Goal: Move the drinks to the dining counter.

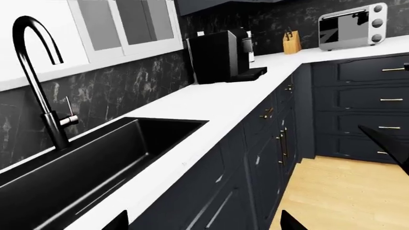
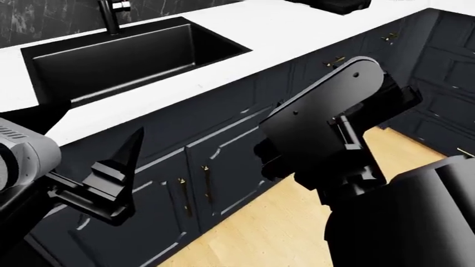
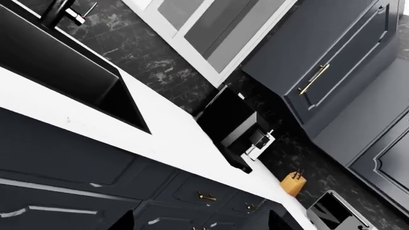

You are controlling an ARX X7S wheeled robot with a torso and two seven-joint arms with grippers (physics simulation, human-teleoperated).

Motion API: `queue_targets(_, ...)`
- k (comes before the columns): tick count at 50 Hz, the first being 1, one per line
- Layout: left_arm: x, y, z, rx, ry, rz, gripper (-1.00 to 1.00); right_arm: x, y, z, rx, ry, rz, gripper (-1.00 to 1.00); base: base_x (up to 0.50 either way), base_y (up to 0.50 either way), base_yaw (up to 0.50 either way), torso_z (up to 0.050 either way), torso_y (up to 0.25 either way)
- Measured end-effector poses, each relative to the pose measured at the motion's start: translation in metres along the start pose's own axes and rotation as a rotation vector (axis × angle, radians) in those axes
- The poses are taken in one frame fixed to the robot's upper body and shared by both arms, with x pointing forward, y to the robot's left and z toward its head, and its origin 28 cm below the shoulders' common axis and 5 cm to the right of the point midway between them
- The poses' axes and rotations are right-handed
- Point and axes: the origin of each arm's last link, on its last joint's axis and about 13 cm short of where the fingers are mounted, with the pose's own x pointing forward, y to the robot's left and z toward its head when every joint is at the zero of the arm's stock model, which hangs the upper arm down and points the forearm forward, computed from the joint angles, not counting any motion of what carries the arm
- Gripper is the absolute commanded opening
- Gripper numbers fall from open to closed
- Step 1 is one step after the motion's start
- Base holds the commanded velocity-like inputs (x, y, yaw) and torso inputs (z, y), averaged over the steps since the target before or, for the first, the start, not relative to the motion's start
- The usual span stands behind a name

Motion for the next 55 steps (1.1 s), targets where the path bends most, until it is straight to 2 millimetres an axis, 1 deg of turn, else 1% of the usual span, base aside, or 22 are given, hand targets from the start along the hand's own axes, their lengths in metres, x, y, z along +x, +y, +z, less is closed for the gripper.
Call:
queue_targets(37,-0.001,0.0,0.001,0.002,-0.006,0.004,1.0,0.001,0.0,0.001,0.004,0.007,0.013,1.0,0.0,0.0,0.5,0.0,0.0)
queue_targets(55,-0.011,0.003,0.001,-0.003,-0.02,0.041,1.0,0.001,0.003,0.0,0.005,0.009,0.022,1.0,0.0,0.0,0.5,0.0,0.0)
